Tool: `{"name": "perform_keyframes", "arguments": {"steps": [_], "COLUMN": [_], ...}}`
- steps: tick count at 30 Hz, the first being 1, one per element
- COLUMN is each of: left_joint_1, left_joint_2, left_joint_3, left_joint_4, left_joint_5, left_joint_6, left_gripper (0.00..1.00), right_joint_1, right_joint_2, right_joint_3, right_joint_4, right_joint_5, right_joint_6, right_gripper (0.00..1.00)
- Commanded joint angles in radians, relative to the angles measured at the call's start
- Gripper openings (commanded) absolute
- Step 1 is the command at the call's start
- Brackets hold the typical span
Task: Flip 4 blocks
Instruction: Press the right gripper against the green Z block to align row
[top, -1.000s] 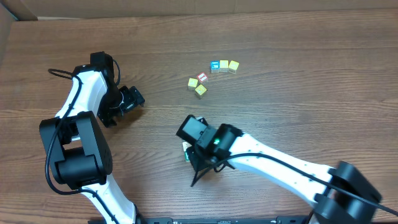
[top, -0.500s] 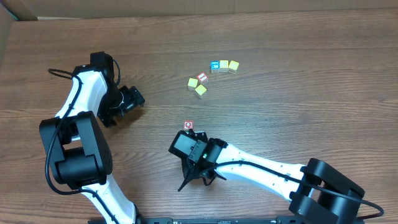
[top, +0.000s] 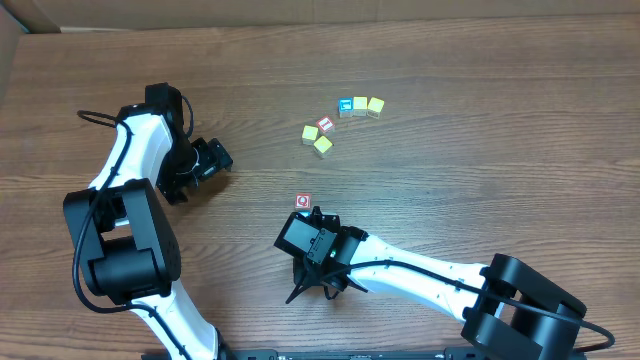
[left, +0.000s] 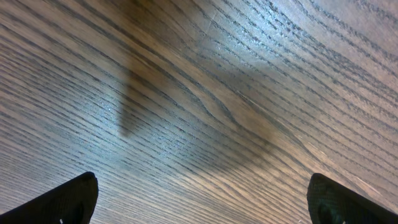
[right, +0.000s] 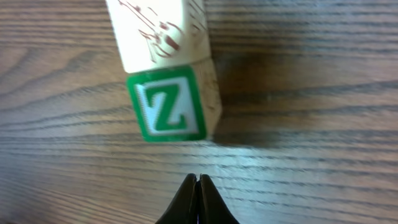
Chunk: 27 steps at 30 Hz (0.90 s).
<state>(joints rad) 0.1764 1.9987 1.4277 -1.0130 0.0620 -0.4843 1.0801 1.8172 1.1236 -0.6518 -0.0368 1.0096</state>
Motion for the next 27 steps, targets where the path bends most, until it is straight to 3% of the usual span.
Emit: {"name": "perform_keyframes", "arguments": {"steps": [1, 27], "left_joint_1": [-0.008, -0.008], "left_joint_2": [-0.005, -0.005], "left_joint_3": [0.01, 0.01], "left_joint_4": [0.001, 0.001], "left_joint_5": [-0.01, -0.01], "left_joint_6": [-0.003, -0.003], "left_gripper": [1.0, 1.0], "right_joint_1": [0.004, 0.005], "right_joint_2": [0.025, 0.048], "right_joint_3": [-0.005, -0.005], "right_joint_4": [0.018, 0.087], "right_joint_5": [0.015, 0.043], "right_joint_6": [0.02, 0.036], "right_gripper": [0.04, 0.04]}}
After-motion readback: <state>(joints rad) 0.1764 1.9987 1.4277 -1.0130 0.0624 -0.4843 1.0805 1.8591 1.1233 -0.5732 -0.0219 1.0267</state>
